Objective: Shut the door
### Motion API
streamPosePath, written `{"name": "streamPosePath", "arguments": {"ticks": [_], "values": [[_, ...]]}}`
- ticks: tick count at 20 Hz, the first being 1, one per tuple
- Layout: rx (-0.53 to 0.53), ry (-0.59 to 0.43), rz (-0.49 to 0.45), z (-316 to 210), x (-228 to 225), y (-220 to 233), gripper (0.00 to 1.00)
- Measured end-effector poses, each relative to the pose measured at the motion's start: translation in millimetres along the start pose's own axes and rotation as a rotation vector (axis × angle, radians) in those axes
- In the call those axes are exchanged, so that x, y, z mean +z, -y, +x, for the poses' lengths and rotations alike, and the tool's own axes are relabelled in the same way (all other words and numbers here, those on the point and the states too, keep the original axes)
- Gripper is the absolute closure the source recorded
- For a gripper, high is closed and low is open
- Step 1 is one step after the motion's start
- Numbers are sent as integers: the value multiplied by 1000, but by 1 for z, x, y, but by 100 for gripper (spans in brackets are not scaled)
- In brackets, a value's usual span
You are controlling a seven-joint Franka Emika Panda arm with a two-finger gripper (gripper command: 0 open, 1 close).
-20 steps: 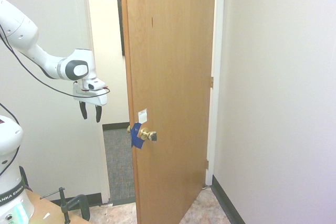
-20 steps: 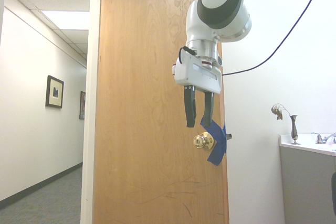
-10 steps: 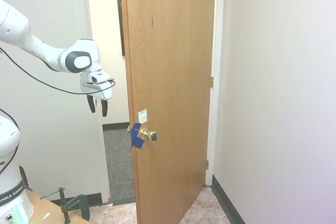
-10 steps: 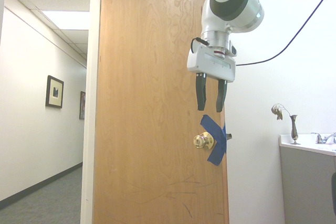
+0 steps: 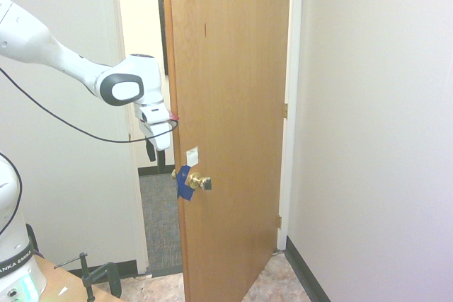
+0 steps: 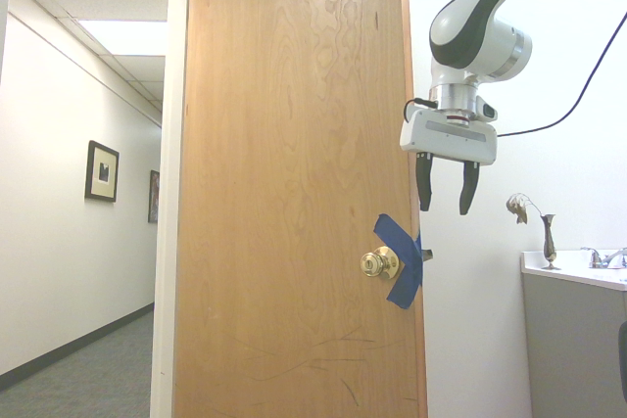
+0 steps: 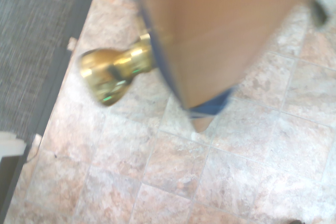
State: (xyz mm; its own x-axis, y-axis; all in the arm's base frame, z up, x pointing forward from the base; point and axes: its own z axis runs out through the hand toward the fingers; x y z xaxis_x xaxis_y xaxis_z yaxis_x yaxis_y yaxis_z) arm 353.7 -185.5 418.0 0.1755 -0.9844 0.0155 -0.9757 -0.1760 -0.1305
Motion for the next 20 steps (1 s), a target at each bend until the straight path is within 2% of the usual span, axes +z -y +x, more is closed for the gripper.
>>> {"name": "streamPosePath", "arguments": {"ticks": [6,14,20], "values": [[123,-1,4,45,6,-29,0],[203,-27,-5,78,6,-35,0],[276,-37,0,100,1,-56,0]]}}
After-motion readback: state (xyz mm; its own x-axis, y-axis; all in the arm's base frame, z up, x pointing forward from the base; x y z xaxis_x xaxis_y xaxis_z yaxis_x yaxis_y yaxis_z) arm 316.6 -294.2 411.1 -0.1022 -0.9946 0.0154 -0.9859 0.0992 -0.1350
